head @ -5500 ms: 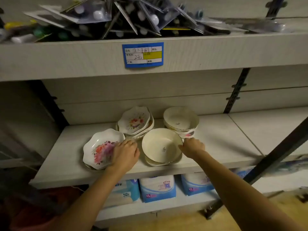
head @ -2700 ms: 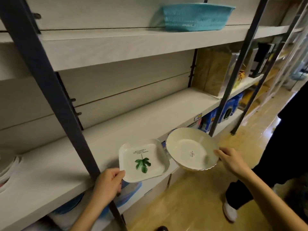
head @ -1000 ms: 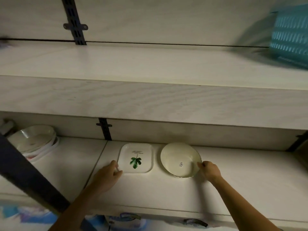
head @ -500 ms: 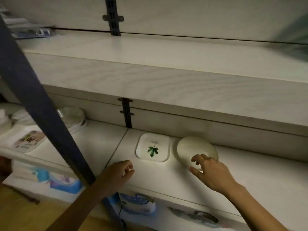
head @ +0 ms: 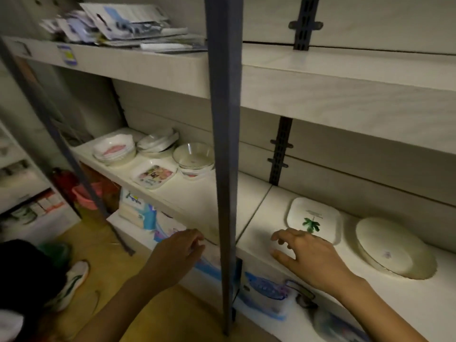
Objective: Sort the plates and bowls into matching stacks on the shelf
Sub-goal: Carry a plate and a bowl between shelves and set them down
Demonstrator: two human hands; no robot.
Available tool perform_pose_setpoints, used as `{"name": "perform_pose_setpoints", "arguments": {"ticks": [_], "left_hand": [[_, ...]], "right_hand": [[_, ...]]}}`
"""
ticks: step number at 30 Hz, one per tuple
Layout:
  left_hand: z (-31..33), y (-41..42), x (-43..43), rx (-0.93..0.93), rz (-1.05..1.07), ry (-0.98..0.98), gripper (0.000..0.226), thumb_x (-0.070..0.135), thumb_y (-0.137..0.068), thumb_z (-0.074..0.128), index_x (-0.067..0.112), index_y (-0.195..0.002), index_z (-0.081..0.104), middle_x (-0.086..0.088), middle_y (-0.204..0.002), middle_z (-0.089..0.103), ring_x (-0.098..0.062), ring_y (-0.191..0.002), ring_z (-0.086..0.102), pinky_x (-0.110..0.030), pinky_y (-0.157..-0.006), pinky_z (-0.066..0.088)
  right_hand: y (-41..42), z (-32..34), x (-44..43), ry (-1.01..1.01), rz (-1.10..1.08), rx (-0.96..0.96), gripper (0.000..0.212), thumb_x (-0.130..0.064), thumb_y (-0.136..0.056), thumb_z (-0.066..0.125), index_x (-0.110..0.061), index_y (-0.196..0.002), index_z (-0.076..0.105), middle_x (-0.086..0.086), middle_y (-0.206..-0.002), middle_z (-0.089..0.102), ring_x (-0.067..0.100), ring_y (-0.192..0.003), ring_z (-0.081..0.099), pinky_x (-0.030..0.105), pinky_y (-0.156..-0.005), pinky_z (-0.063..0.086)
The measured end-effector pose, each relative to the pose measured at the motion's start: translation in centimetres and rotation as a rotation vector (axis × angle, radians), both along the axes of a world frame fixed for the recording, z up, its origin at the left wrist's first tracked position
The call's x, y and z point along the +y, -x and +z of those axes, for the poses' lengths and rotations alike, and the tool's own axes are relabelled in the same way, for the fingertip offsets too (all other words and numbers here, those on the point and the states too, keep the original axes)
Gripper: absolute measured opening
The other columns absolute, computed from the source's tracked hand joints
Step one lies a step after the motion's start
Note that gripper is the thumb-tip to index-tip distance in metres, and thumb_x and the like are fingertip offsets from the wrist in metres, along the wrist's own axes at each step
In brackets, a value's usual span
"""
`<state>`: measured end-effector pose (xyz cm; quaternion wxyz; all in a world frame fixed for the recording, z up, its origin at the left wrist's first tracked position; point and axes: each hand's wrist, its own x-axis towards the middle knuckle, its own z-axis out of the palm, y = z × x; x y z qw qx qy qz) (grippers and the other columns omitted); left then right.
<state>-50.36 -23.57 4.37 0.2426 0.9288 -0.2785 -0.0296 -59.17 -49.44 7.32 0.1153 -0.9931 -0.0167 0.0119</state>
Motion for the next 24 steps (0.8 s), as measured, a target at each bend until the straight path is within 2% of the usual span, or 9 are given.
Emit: {"name": "perform_pose_setpoints", "arguments": {"ticks": [3,6,9,12,16,21,24], "left_hand": [[-0.4,-2.3,4.5,-0.063,0.003,-0.011,0.065,0.062,-0.074,0.02,0.021,-0.108,0.057,0.006,-0.104,0.064,-0.007,-0.092,0.057,-0.024,-0.08,0.051],[-0.2,-4.8,9.3,-0.053,0.007,-0.023,0.067,0.063,-0.071,0.016,0.022,-0.106,0.057,0.007,-0.101,0.063,-0.007,-0.09,0.057,-0.022,-0.076,0.048],[0.1,-7.2,12.8,-0.074,0.003,-0.038,0.057,0.06,-0.078,0.029,0.021,-0.108,0.057,0.004,-0.106,0.064,-0.009,-0.097,0.058,-0.02,-0.077,0.049],[0.3,-9.7,15.9,-0.129,-0.006,-0.068,0.033,0.037,-0.091,0.046,0.017,-0.115,0.056,-0.001,-0.112,0.065,-0.011,-0.102,0.059,-0.017,-0.08,0.044],[1.3,-12.1,18.5,-0.134,0.006,-0.051,0.042,0.037,-0.083,0.041,0.01,-0.109,0.062,-0.007,-0.105,0.069,-0.019,-0.099,0.063,-0.024,-0.078,0.045],[1.2,-18.0,21.0,-0.14,0.028,-0.045,0.028,0.032,-0.093,0.046,0.014,-0.113,0.057,-0.001,-0.112,0.064,-0.013,-0.105,0.059,-0.019,-0.081,0.043],[0.6,-21.4,22.0,-0.126,0.035,-0.031,0.033,0.039,-0.091,0.044,0.015,-0.106,0.06,0.0,-0.106,0.067,-0.012,-0.1,0.061,-0.013,-0.073,0.04]], "right_hand": [[-1.8,0.1,4.3,-0.043,-0.005,-0.028,0.035,-0.053,-0.092,0.037,-0.039,-0.122,0.048,-0.016,-0.122,0.058,0.005,-0.107,0.057,0.021,-0.079,0.042],[-3.9,0.1,8.8,-0.077,-0.027,-0.039,0.034,-0.052,-0.092,0.039,-0.039,-0.122,0.049,-0.015,-0.121,0.06,0.008,-0.105,0.059,0.026,-0.083,0.049],[-5.9,0.0,12.7,-0.084,-0.049,-0.051,0.036,-0.052,-0.093,0.038,-0.035,-0.123,0.049,-0.011,-0.121,0.061,0.012,-0.105,0.061,0.029,-0.084,0.051],[-8.4,-0.1,16.3,-0.103,-0.076,-0.063,0.037,-0.051,-0.093,0.04,-0.033,-0.124,0.05,-0.01,-0.123,0.06,0.013,-0.104,0.062,0.03,-0.084,0.052],[-11.9,-0.1,19.1,-0.083,-0.108,-0.025,0.038,-0.051,-0.093,0.039,-0.033,-0.125,0.049,-0.009,-0.125,0.059,0.013,-0.108,0.059,0.028,-0.083,0.049],[-17.5,-0.5,21.6,-0.03,-0.121,-0.009,0.037,-0.049,-0.094,0.038,-0.032,-0.125,0.05,-0.009,-0.125,0.059,0.015,-0.107,0.059,0.027,-0.083,0.046],[-21.3,-1.4,22.7,-0.011,-0.124,0.008,0.037,-0.049,-0.094,0.037,-0.033,-0.124,0.05,-0.01,-0.125,0.06,0.015,-0.107,0.059,0.028,-0.085,0.047]]}}
